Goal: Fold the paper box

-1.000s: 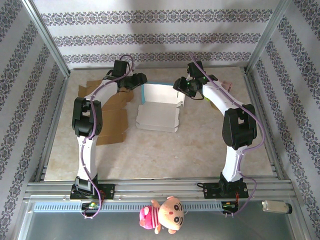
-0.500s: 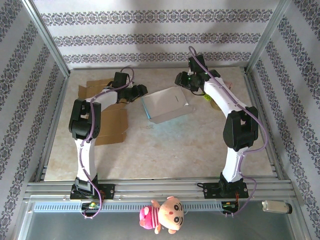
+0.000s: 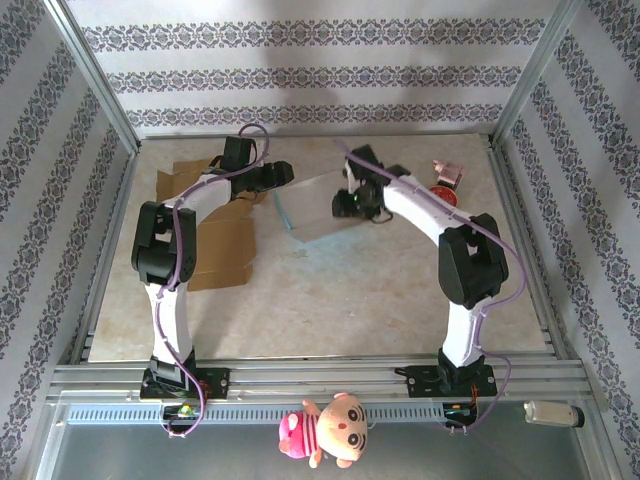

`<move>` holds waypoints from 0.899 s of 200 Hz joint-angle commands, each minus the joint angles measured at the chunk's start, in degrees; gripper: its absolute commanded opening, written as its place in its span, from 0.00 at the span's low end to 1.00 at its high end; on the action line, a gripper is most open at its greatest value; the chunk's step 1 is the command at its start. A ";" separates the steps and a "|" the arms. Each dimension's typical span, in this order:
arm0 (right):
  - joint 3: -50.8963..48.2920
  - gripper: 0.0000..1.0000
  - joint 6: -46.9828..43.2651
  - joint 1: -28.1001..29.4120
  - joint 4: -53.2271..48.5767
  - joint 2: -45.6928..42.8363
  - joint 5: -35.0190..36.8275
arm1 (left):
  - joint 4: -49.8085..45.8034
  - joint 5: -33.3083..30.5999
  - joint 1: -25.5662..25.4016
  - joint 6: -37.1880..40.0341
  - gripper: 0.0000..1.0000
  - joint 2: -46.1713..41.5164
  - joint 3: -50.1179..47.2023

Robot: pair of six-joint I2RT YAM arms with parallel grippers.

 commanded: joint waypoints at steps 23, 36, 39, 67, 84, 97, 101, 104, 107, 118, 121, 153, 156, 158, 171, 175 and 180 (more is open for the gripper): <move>-16.10 0.45 -2.60 1.46 8.42 -7.07 1.87 | -20.46 -6.38 -3.45 22.97 0.77 -4.45 6.36; -17.88 0.45 -2.29 1.42 11.13 -6.11 0.04 | -25.94 -11.28 -4.67 24.29 0.79 -3.80 9.08; -18.18 0.45 -2.07 1.40 11.67 -5.81 -0.25 | -26.83 -11.76 -4.86 24.33 0.80 -3.77 9.49; -18.06 0.44 -0.64 1.23 14.37 -2.00 -1.53 | -24.89 -5.82 -5.62 23.58 0.87 -6.56 6.07; -17.73 0.43 0.17 1.20 14.91 -0.26 -0.48 | -21.92 -5.50 -5.87 23.59 0.88 -7.98 2.65; -17.58 0.43 0.66 1.23 15.71 0.46 0.24 | -20.16 -6.66 -6.43 25.06 0.88 -8.65 0.02; -17.52 0.43 0.81 1.17 15.81 0.58 0.42 | -19.23 -7.04 -6.64 25.57 0.88 -8.95 -1.10; -17.43 0.43 0.90 1.19 15.85 0.66 0.43 | -18.38 -7.11 -6.72 25.87 0.88 -9.20 -1.94; -17.37 0.43 0.95 1.17 15.81 0.74 0.48 | -17.38 -7.06 -6.84 26.13 0.88 -9.49 -2.85; -16.93 0.44 1.09 1.21 15.77 0.79 0.51 | -12.42 -6.15 -7.20 26.66 0.88 -10.58 -6.64; -16.88 0.44 1.14 1.22 15.81 0.84 0.40 | -10.81 -5.79 -7.27 26.70 0.88 -10.88 -7.87; -17.02 0.44 0.91 1.14 15.94 0.42 0.70 | 6.99 -5.96 -8.81 25.58 0.87 -13.13 -18.40; -17.12 0.44 0.91 1.14 16.03 0.33 0.73 | 8.50 -6.45 -8.87 25.12 0.86 -13.14 -19.18; -17.13 0.44 0.95 1.16 16.03 0.33 0.80 | 9.51 -6.81 -8.88 24.77 0.85 -13.17 -19.54; -16.98 0.44 1.17 1.15 15.82 0.48 0.76 | 15.22 -9.15 -8.92 23.37 0.82 -13.01 -21.99; -16.97 0.44 1.16 1.14 15.66 0.58 0.67 | 17.14 -9.96 -8.96 23.02 0.81 -13.01 -22.68; -17.04 0.44 1.25 1.22 15.73 0.59 0.57 | 19.72 -11.04 -8.93 22.55 0.79 -12.85 -23.62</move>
